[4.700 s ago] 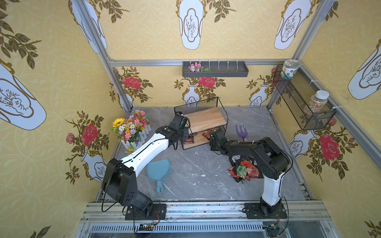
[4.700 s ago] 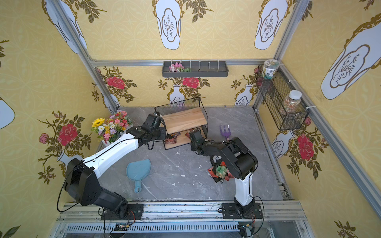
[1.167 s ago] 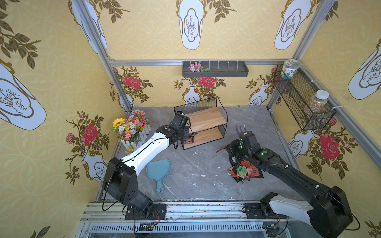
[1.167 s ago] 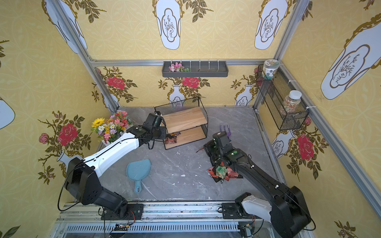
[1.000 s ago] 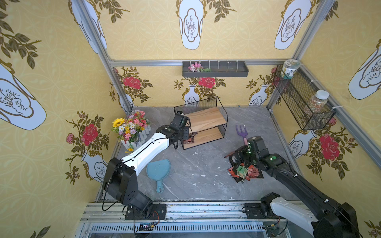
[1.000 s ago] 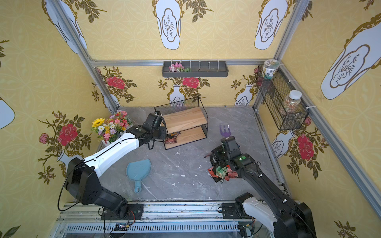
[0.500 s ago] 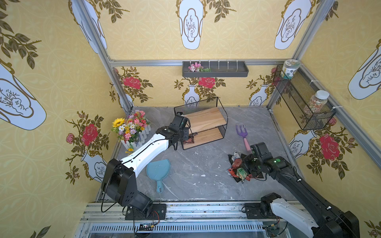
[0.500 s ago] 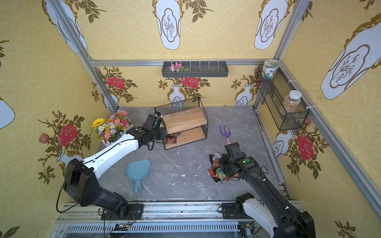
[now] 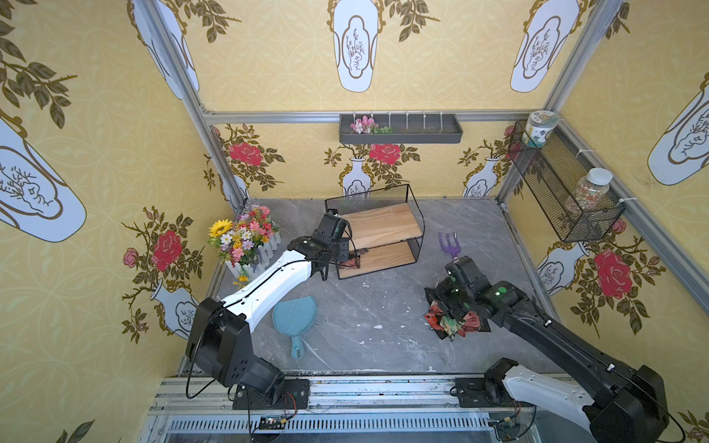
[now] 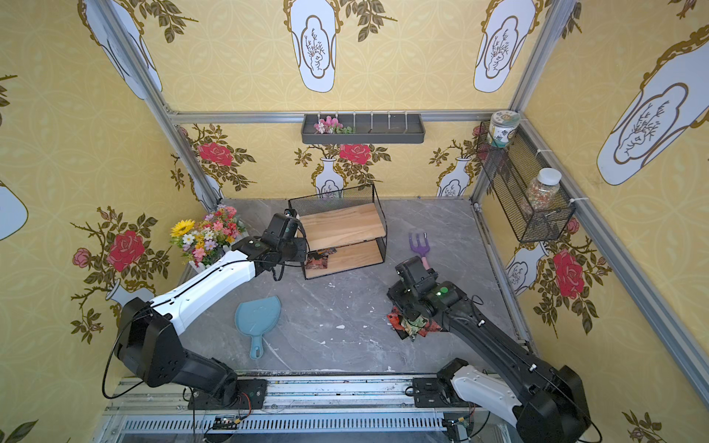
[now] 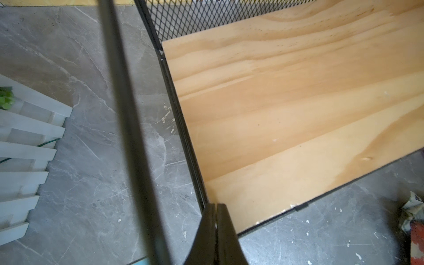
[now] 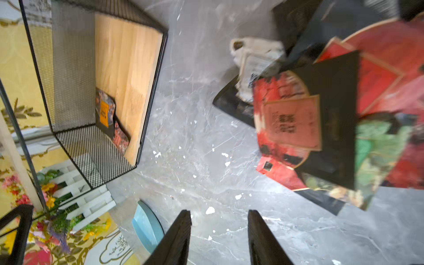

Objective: Remove the tea bags from the shelf
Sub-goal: Place the tea bag at the center of the board, then pick up the tea bag from the shelf.

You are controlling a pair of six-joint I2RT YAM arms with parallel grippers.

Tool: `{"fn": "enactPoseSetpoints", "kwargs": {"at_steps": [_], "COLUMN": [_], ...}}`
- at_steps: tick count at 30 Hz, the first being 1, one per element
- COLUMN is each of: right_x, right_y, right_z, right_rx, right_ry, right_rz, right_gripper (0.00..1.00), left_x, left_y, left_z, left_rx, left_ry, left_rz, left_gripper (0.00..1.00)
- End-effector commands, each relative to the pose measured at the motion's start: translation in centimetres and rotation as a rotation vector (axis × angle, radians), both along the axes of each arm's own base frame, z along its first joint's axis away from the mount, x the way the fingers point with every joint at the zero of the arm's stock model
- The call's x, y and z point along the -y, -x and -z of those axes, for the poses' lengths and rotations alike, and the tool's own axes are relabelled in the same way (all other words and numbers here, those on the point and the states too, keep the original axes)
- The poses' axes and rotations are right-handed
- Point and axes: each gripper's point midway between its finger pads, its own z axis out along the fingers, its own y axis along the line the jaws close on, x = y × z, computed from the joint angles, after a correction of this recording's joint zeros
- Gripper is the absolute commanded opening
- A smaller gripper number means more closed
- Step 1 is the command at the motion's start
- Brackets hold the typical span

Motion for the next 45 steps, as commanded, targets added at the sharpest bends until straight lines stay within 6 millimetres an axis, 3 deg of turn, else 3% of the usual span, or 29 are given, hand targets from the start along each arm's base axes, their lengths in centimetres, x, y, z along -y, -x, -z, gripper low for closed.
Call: {"fn": "enactPoseSetpoints", "kwargs": {"at_steps": [1, 5, 7, 10, 16, 22, 35, 39, 45], "right_x": [-4.4, -11.2, -13.4, -15.8, -19.6, -21.2, -21.6, -21.1, -19.8], "right_y": [-2.6, -5.5, -7.1, -9.8, -14.4, -17.1, -18.6, -18.3, -15.8], "right_z": [-1.0, -1.4, -1.6, -1.2, 1.4, 3.3, 7.1, 8.2, 11.0], "right_rx": [0.119, 0.252, 0.303, 0.366, 0.398, 0.397, 0.345, 0.296, 0.139], "right_ry": [-0.1, -0.256, -0.291, -0.356, -0.443, -0.474, -0.433, -0.377, -0.251], "right_rz": [-0.014, -0.108, -0.125, -0.112, -0.042, 0.018, 0.079, 0.085, 0.073], "right_gripper": [0.38, 0.13, 0.06, 0.03, 0.0, 0.0, 0.0, 0.0, 0.0], "left_x": [-0.9, -0.8, -0.7, -0.6, -0.6, -0.6, -0.5, -0.5, -0.5], "left_y": [1.2, 1.1, 1.1, 1.1, 1.0, 1.1, 1.1, 1.1, 1.0], "left_z": [1.4, 1.3, 1.4, 1.4, 1.1, 1.4, 1.3, 1.2, 1.1], "left_rx": [-0.065, -0.067, -0.069, -0.074, -0.071, -0.078, -0.075, -0.073, -0.071], "left_ry": [-0.038, -0.031, -0.027, -0.024, -0.021, -0.027, -0.018, -0.015, -0.016], "left_rz": [-0.01, -0.008, -0.008, -0.011, -0.011, -0.013, -0.01, -0.011, -0.01], "left_gripper": [0.0, 0.0, 0.0, 0.0, 0.0, 0.0, 0.0, 0.0, 0.0]}}
